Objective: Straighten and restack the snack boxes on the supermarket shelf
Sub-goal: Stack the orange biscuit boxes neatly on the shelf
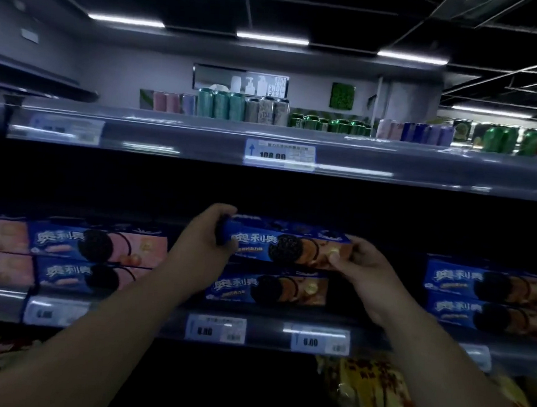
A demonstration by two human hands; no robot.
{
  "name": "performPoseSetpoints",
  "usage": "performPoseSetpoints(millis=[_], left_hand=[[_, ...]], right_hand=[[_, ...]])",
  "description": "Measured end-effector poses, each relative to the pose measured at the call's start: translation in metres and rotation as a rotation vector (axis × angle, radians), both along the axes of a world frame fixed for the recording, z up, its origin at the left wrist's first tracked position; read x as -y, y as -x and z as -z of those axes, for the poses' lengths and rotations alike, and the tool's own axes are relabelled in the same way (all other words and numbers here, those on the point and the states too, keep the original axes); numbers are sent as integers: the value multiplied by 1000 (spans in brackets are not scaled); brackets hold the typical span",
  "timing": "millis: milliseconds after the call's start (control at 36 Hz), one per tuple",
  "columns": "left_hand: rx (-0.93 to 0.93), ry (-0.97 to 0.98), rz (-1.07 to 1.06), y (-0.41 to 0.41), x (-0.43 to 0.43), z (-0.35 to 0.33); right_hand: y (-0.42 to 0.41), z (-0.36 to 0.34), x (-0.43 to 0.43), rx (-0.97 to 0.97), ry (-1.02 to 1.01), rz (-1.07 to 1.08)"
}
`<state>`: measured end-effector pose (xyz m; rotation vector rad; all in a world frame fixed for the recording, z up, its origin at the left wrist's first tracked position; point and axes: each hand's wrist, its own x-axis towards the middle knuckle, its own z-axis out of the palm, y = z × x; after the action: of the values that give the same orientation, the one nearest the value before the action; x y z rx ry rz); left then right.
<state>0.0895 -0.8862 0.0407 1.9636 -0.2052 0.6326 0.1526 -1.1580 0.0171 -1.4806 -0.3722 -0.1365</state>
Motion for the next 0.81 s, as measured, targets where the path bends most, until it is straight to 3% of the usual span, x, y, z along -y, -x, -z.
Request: performPoseSetpoints(millis=[111, 194, 444, 611, 806], left_hand=[[-149, 1, -108, -17, 8, 26], [-210, 98, -93, -19, 15, 43], [-111, 24, -163, -2, 9, 49], [-102, -35, -157, 8, 3, 49], [75, -300, -269, 43, 25, 43]], right_hand=[[-22, 15, -4, -21, 237, -28], [-27, 24, -3, -47, 303, -72], [3, 20, 2, 133, 507, -19], [19, 20, 1, 148, 572, 30], [40, 25, 4, 138, 530, 141]])
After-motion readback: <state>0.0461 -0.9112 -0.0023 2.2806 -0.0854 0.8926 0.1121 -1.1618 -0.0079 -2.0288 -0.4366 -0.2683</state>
